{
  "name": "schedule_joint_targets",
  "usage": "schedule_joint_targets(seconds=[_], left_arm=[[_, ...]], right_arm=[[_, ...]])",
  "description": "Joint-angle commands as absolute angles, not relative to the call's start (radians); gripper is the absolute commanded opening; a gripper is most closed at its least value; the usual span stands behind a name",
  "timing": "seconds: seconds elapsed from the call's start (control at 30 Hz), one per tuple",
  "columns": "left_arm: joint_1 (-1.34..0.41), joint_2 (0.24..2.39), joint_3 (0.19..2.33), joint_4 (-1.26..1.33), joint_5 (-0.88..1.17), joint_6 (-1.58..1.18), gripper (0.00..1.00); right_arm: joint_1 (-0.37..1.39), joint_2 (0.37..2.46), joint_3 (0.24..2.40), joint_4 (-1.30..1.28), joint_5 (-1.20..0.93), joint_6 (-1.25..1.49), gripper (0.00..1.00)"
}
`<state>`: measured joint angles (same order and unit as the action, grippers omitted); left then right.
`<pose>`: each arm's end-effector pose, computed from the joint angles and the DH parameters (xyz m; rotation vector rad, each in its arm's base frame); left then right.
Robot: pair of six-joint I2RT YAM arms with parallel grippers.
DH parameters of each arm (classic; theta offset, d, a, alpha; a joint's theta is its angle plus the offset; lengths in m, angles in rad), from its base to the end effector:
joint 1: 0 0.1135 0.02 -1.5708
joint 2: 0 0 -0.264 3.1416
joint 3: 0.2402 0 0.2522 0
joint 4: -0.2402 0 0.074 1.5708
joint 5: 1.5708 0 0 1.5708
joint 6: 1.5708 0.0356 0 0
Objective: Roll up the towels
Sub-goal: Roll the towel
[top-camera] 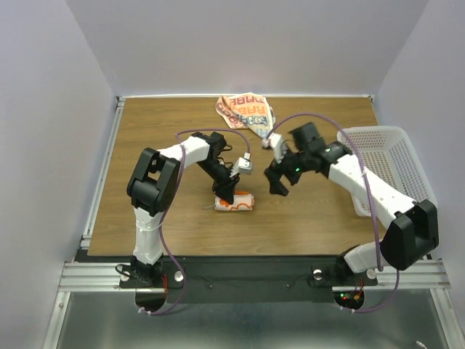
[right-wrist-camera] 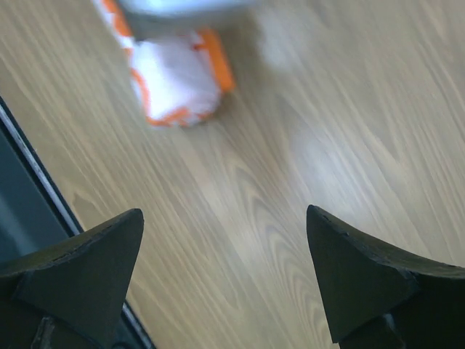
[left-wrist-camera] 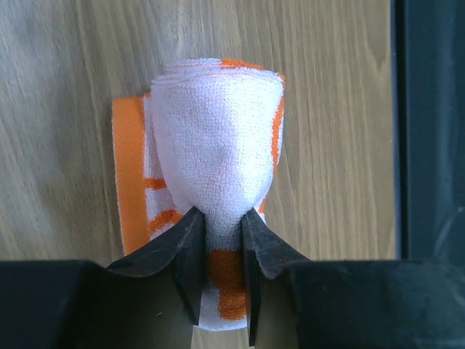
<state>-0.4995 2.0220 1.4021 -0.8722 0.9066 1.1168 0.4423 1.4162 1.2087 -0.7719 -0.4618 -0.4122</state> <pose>0.3174 -0.2051 0.1620 1.8827 1.7311 -1.1562 0.2557 0.1386 0.2947 -1.1971 2.1979 0.5983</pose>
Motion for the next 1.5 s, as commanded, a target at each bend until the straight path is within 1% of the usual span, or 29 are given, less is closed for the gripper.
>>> schedule_joint_targets(seconds=[0.0, 0.07, 0.17, 0.27, 0.43, 0.8, 1.03, 1.23, 1.37, 1.4, 1.47], left_arm=[[-0.471, 2.126, 1.433, -0.972, 0.768, 1.206, 0.33], [-0.465, 2.141, 1.451, -0.977, 0.77, 1.203, 0.33], [-0.457, 2.166, 1.482, -1.003, 0.778, 1.207, 0.34], [-0.443, 2.198, 1.517, -1.025, 0.79, 1.216, 0.35], [-0.43, 2.215, 1.539, -1.034, 0.792, 1.223, 0.36], [-0.426, 2.272, 1.595, -1.086, 0.795, 1.253, 0.37], [-0.425, 2.315, 1.628, -1.12, 0.792, 1.256, 0.37], [-0.423, 2.312, 1.571, -1.118, 0.827, 1.258, 0.37], [-0.426, 2.336, 1.528, -1.118, 0.851, 1.256, 0.37], [-0.426, 2.342, 1.519, -1.12, 0.856, 1.258, 0.37], [-0.428, 2.362, 1.514, -1.118, 0.861, 1.253, 0.37]], right_arm=[[0.662, 1.402, 1.154, -0.588, -0.218, -0.436, 0.97], [0.766, 1.445, 1.149, -0.522, -0.126, -0.445, 0.97], [0.866, 1.511, 1.138, -0.436, -0.043, -0.468, 0.97], [0.942, 1.569, 1.129, -0.393, -0.006, -0.492, 0.96], [0.997, 1.604, 1.092, -0.319, 0.026, -0.52, 0.95], [1.009, 1.66, 1.017, -0.149, 0.106, -0.586, 0.95], [1.012, 1.666, 1.029, -0.14, 0.112, -0.643, 0.95], [1.012, 1.618, 1.006, -0.147, 0.072, -0.649, 0.98], [1.012, 1.611, 1.038, -0.221, 0.005, -0.621, 1.0], [1.014, 1.611, 1.046, -0.254, -0.059, -0.605, 1.0], [1.015, 1.605, 1.064, -0.285, -0.116, -0.589, 1.0]])
